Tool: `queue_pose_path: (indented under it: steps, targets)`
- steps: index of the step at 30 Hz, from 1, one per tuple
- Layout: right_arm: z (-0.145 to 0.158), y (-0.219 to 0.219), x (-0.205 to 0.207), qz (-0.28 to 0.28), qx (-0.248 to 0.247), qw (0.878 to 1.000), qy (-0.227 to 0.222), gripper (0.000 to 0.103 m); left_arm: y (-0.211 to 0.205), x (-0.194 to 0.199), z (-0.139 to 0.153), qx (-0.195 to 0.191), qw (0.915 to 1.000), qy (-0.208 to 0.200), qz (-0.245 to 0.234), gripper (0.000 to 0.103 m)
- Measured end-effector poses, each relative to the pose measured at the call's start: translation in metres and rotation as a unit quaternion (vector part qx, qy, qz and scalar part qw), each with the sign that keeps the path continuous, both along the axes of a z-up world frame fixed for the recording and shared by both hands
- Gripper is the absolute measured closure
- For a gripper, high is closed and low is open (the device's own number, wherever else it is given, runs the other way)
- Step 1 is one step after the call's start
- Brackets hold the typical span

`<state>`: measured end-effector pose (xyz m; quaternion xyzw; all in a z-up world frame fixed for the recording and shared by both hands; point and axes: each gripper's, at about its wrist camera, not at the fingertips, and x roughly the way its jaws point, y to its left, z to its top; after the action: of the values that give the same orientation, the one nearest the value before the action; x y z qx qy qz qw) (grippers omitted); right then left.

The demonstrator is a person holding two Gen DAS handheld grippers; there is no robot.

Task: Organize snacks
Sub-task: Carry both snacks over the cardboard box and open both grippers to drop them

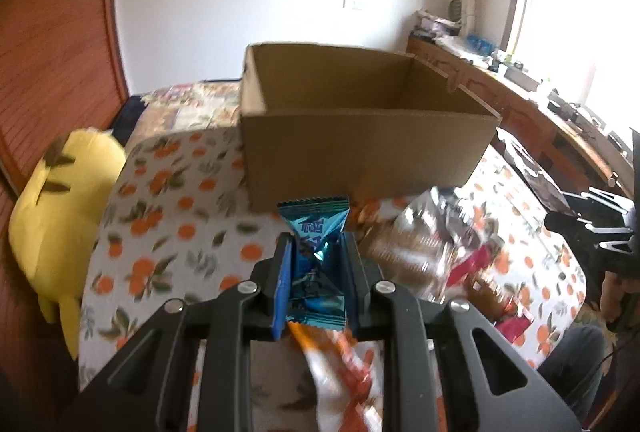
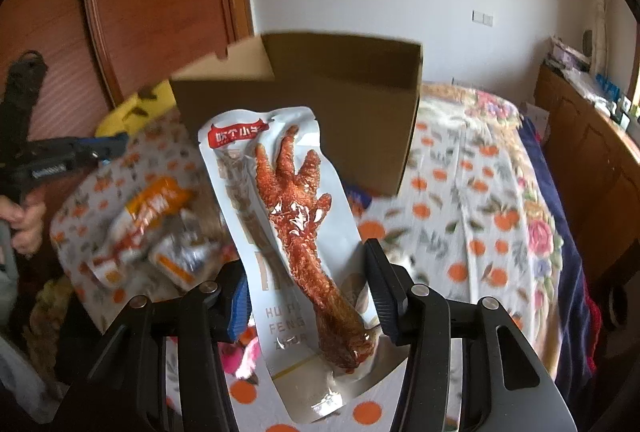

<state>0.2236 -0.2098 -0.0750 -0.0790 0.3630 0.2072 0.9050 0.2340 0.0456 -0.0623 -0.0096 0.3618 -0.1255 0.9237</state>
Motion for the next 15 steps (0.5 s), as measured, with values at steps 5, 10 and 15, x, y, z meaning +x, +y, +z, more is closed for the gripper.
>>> queue_pose_path:
  steps: [5, 10, 15]
  targets:
    - [0.029, 0.004, 0.018, 0.011, 0.006, 0.999, -0.030, 0.052, -0.013, 0.027, 0.017, -0.004, 0.9997, -0.018, -0.013, 0.083]
    - [0.051, 0.011, 0.053, 0.017, 0.006, 0.998, -0.054, 0.052, -0.015, 0.068, 0.035, -0.012, 0.9992, -0.035, -0.012, 0.082]
    - [0.060, 0.020, 0.099, 0.020, 0.004, 0.998, -0.064, 0.052, -0.012, 0.107, 0.047, -0.009, 0.9988, -0.047, -0.004, 0.082]
